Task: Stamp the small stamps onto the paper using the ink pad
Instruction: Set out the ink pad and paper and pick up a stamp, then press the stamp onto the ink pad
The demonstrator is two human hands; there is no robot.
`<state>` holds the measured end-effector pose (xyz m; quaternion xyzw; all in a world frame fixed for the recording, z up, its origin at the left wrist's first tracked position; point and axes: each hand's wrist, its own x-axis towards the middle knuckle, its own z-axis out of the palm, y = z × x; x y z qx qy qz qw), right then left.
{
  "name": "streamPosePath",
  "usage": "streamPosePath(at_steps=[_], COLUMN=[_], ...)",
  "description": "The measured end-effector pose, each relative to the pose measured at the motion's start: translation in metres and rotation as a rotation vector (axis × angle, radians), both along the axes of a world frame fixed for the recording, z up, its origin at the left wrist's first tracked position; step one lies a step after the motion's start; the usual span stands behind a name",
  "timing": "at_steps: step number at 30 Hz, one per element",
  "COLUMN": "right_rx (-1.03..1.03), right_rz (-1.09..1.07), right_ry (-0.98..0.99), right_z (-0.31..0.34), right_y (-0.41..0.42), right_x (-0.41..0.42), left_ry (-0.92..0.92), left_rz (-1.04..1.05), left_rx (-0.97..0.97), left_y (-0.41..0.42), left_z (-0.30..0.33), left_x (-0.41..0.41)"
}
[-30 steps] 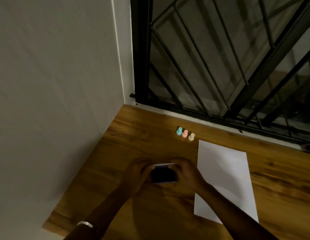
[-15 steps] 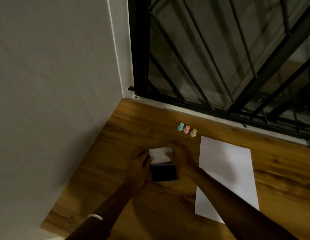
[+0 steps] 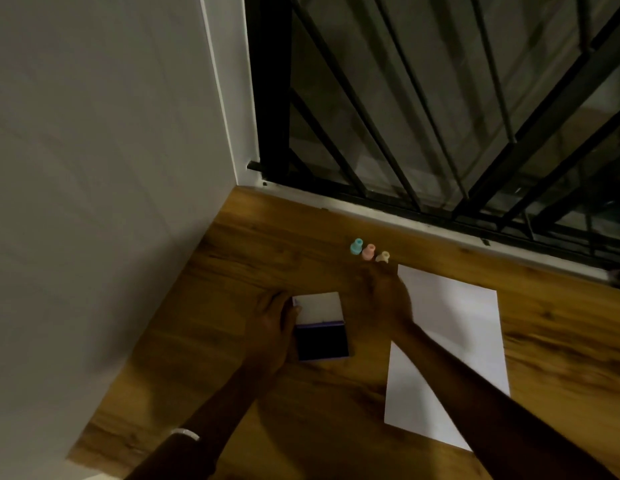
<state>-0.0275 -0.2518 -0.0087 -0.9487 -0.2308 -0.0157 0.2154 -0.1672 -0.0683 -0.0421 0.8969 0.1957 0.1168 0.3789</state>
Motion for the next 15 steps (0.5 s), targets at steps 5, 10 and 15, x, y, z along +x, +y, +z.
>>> streamPosePath(at_steps=[5, 10, 15], right_rx=[-0.009, -0.090, -0.055], right_rz=[-0.136, -0.150, -0.118], right_ry=[-0.020, 0.119, 0.128], right_z=[0.007, 0.000, -0.005], right_y=[-0.016, -0.018, -0.018], right_x=[0.038, 0.057, 0.057], left_ry=[-0.010, -0.011, -0.002], left_rz=[0.011, 0.015, 0.024], left_rx=[0.000, 0.029, 0.041], left_y=[-0.001, -0.001, -0.001], left_z=[-0.003, -0.005, -0.006], left_x=[0.000, 0.002, 0.000])
